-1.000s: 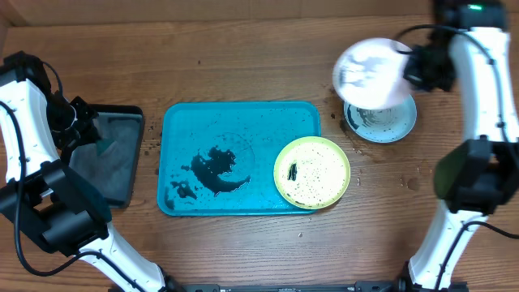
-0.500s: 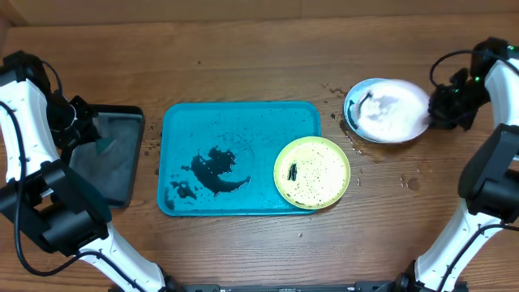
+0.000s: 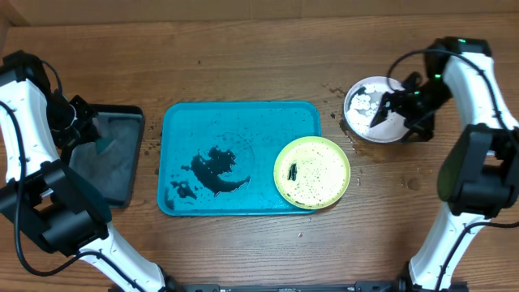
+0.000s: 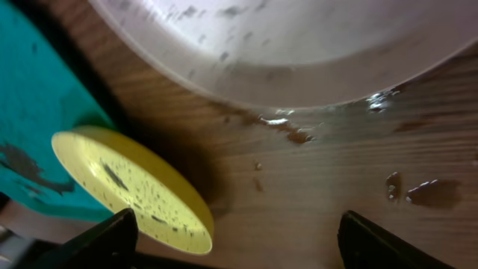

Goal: Clean dirty plates on tray and stack at the side
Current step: 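Carry the white plate right and set it on the light-blue-rimmed plate, then grasp the yellow plate rim with the right gripper and pull it toward center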

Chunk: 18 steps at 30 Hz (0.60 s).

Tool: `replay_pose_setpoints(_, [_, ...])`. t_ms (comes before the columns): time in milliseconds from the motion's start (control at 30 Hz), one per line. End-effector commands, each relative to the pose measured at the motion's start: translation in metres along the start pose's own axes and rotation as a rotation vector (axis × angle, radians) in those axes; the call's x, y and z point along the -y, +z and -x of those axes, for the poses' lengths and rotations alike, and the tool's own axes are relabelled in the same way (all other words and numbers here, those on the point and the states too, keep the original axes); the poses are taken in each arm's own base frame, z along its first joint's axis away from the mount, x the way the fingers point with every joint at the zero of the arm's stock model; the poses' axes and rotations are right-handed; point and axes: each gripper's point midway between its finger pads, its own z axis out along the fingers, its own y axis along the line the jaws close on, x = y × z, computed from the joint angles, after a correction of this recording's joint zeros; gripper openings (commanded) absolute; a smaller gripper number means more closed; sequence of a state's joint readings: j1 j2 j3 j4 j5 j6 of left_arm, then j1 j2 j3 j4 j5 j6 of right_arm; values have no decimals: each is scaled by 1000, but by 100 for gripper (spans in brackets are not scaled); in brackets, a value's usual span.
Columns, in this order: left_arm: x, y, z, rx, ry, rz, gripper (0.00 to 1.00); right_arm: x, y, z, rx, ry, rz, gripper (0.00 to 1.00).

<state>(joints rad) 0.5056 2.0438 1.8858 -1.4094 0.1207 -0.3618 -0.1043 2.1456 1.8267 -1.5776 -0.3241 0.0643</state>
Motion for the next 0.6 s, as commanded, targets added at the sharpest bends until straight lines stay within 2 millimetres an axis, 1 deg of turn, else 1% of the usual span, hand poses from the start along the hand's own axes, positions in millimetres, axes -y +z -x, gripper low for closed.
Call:
replay_pose_setpoints(0, [4,-10,-2,22,29,-19,4,-25,-5,-21,-2,-131,-73,88])
replay_pose_setpoints(33, [4,-10,-2,21,30,-19,4,-28,1,-29,-30,-148,-98,86])
replay_pose_setpoints(100, [4,-10,-2,22,32,-19,4,-36,10,-44,-84,-178,-134,81])
replay_pose_setpoints(167, [4,-10,-2,22,32,-19,4,-41,18,-56,-123,-206,-171,80])
replay_pose_setpoints(233, [4,-10,-2,21,32,-19,4,-44,22,-63,-141,-206,-199,77])
replay_pose_setpoints(333, [3,-10,-3,18,32,-18,4,-49,21,-68,-127,-156,-218,69])
replay_pose_setpoints(367, [3,-10,-3,18,32,-18,4,-49,18,-70,-106,-140,-233,69])
replay_pose_setpoints(433, [3,-10,-3,18,32,-18,4,-45,0,-79,-15,-106,-284,69])
replay_pose_setpoints(533, [4,-10,-2,22,32,-19,4,-44,-22,-98,86,-126,-276,76])
replay_pose_setpoints(567, [4,-10,-2,24,32,-20,4,-44,-26,-105,110,-137,-268,79])
